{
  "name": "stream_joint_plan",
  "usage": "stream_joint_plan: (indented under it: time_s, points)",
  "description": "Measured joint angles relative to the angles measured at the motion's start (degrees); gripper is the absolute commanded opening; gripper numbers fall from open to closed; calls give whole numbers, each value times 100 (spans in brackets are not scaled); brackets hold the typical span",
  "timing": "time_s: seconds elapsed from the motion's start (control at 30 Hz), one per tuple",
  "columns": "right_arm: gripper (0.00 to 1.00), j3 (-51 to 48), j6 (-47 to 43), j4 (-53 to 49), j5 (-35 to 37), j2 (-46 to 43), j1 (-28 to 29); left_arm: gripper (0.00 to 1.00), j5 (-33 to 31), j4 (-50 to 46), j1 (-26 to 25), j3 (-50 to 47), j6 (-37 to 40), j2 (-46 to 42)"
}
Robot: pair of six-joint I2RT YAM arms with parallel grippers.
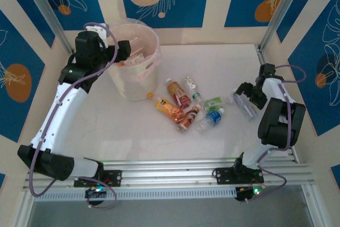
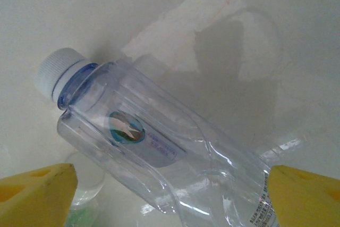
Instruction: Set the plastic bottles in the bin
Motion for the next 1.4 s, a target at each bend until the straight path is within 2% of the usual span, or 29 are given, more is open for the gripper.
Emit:
stream_joint_plan:
  time_s: [0.4, 0.73, 1.13, 1.4]
  points:
    - [81, -103, 24, -44, -144, 0, 0, 99, 503, -11, 0, -39, -203, -197]
    - [80, -321, 26, -70, -341, -28, -2, 99, 616, -13, 0, -66, -269, -197]
    - [71, -302, 107, -66, -297, 186, -15, 99, 649, -61, 0, -66, -295, -197]
    - [74, -302, 138, -79, -205, 468, -15, 99, 654, -101, -2, -66, -310, -197]
